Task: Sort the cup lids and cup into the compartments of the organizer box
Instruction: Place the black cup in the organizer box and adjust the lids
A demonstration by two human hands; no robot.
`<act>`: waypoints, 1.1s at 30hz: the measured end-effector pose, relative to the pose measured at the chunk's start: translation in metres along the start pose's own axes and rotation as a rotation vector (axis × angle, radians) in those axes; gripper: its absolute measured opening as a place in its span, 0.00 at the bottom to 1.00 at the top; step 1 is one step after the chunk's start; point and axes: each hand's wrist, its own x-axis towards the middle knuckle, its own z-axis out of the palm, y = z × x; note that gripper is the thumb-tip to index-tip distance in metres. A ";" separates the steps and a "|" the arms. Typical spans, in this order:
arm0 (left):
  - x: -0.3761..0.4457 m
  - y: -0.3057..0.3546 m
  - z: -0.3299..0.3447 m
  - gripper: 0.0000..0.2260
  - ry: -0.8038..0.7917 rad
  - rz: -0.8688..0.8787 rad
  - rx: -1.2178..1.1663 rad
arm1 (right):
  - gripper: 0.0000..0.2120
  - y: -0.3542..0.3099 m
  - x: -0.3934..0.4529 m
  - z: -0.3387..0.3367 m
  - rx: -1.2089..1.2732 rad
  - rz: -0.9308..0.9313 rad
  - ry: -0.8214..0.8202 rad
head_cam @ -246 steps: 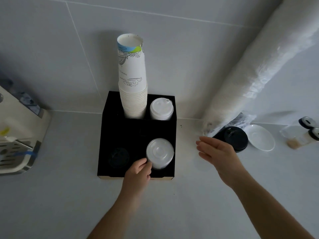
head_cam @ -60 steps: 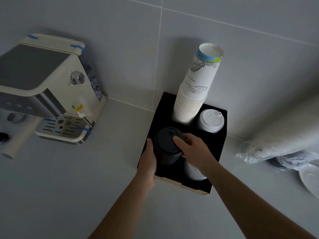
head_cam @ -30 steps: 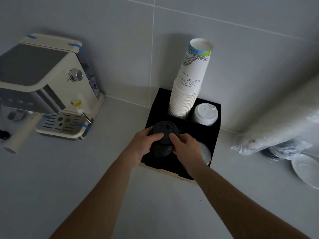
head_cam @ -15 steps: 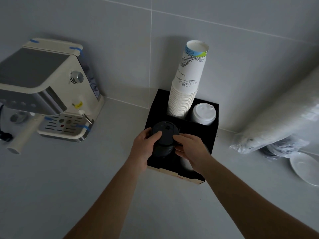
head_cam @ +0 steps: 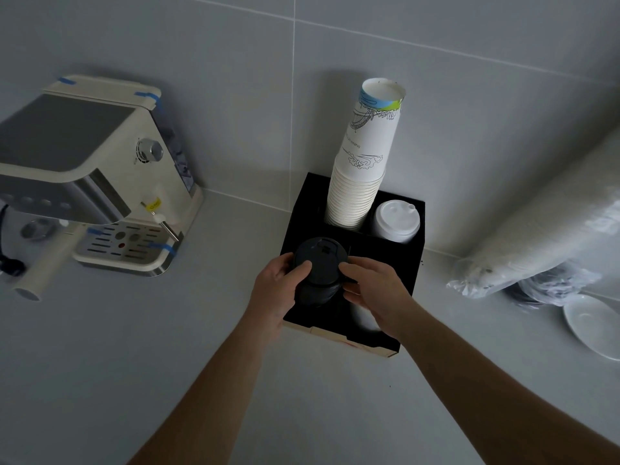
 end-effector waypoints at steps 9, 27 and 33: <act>0.004 -0.001 -0.004 0.08 -0.021 -0.010 0.121 | 0.05 0.002 0.003 0.004 -0.008 -0.010 -0.028; 0.008 -0.009 -0.009 0.19 0.139 0.042 0.224 | 0.12 -0.006 0.033 0.032 -0.090 -0.049 0.029; 0.008 -0.010 -0.006 0.16 0.175 0.070 0.218 | 0.15 -0.001 0.037 0.028 -0.091 -0.041 0.054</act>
